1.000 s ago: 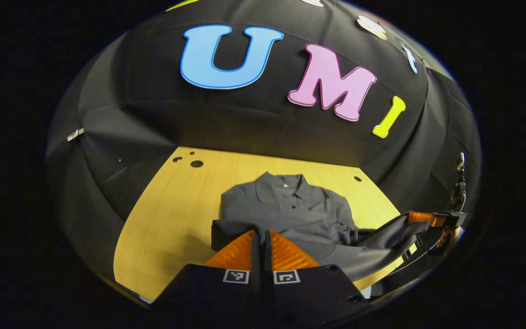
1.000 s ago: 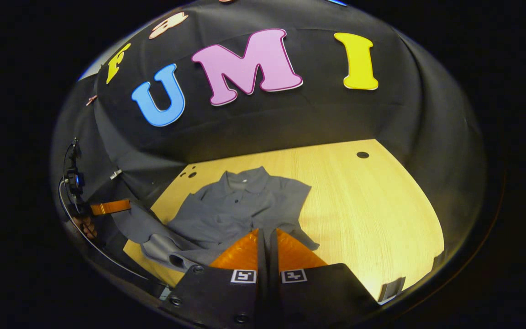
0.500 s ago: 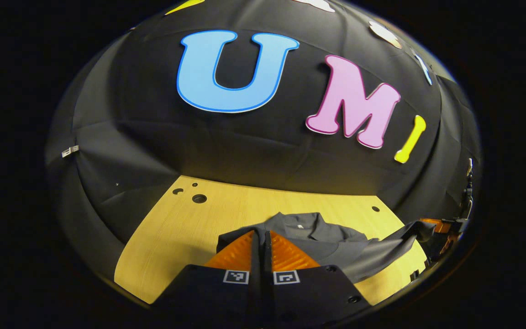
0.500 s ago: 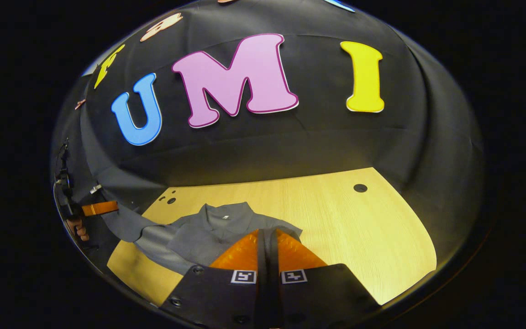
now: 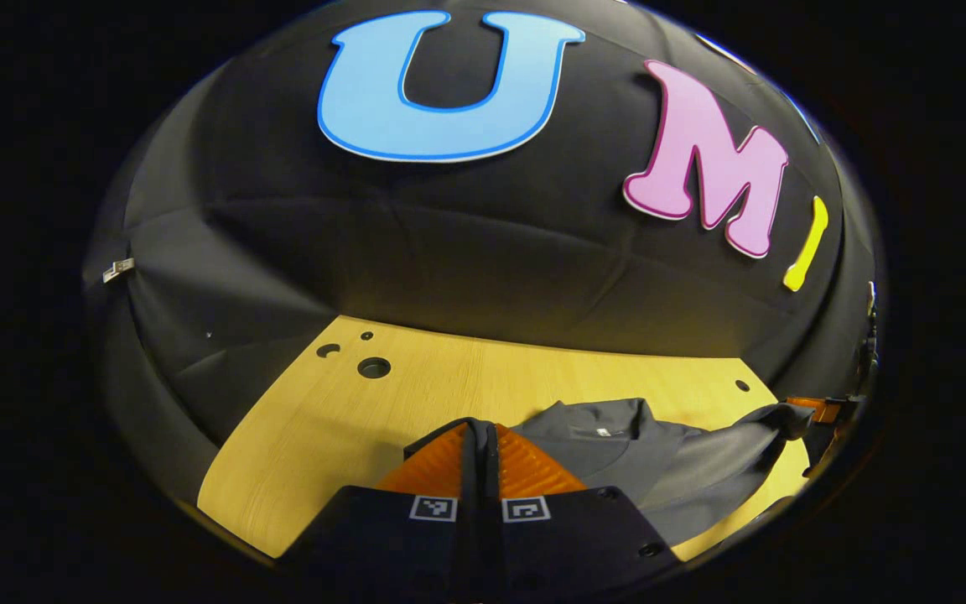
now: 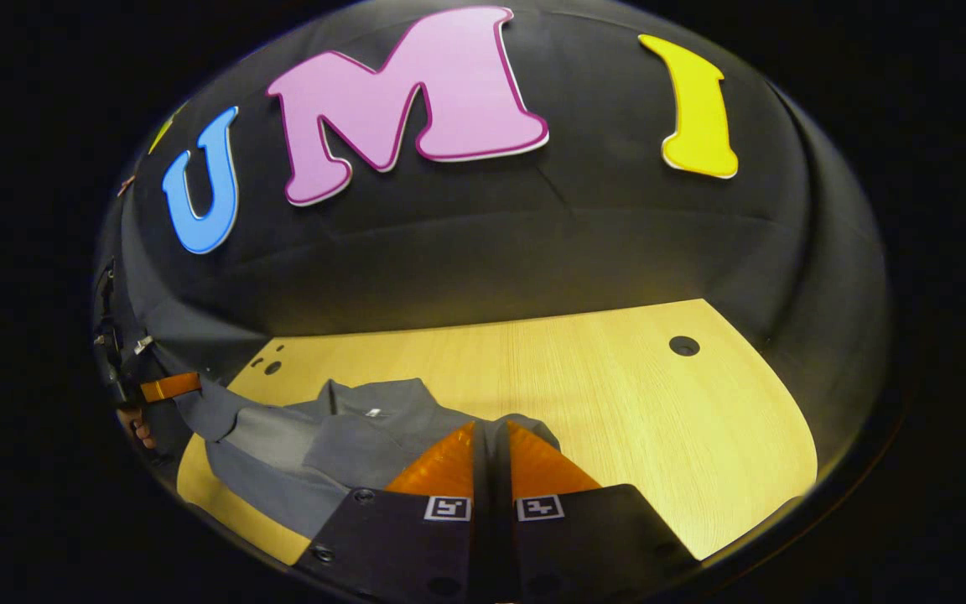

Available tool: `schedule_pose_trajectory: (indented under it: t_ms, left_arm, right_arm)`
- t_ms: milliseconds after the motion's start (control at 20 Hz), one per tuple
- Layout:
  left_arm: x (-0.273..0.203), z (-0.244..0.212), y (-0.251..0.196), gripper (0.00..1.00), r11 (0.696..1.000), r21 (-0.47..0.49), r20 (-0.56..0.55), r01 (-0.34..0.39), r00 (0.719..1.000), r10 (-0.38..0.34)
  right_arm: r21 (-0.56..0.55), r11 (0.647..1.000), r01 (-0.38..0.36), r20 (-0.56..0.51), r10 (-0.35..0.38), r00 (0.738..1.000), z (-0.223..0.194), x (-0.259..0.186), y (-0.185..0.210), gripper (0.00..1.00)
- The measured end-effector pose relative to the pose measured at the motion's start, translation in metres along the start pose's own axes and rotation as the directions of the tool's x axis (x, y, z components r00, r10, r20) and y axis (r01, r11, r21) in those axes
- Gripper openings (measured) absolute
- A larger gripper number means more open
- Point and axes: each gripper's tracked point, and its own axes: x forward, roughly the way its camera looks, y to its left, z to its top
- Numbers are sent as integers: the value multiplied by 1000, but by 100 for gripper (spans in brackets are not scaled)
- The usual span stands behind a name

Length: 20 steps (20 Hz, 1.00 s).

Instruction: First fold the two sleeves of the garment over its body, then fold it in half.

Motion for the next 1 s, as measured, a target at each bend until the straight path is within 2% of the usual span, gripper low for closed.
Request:
schedule_pose_trajectory:
  t_ms: [500,700,750,900,1000]
  left_arm:
    - [82,-61,15,5,995,86,-135,-46,989,57]
    - [94,-92,22,2,990,123,-209,-67,974,92]
    - [96,-94,22,5,990,127,-217,-67,972,94]
    - [100,-104,22,6,984,169,-248,-59,964,101]
    - [101,-102,20,9,975,214,-235,-59,966,110]
  right_arm:
    - [-57,998,23,-117,-29,993,-51,76,-14,5]
    - [-64,998,28,-175,-39,984,-71,91,-16,5]
    - [-64,997,31,-190,-43,981,-75,93,-18,5]
    - [-44,998,38,-229,-47,972,-86,97,-18,6]
    - [-24,999,40,-239,-45,970,-85,95,-18,10]
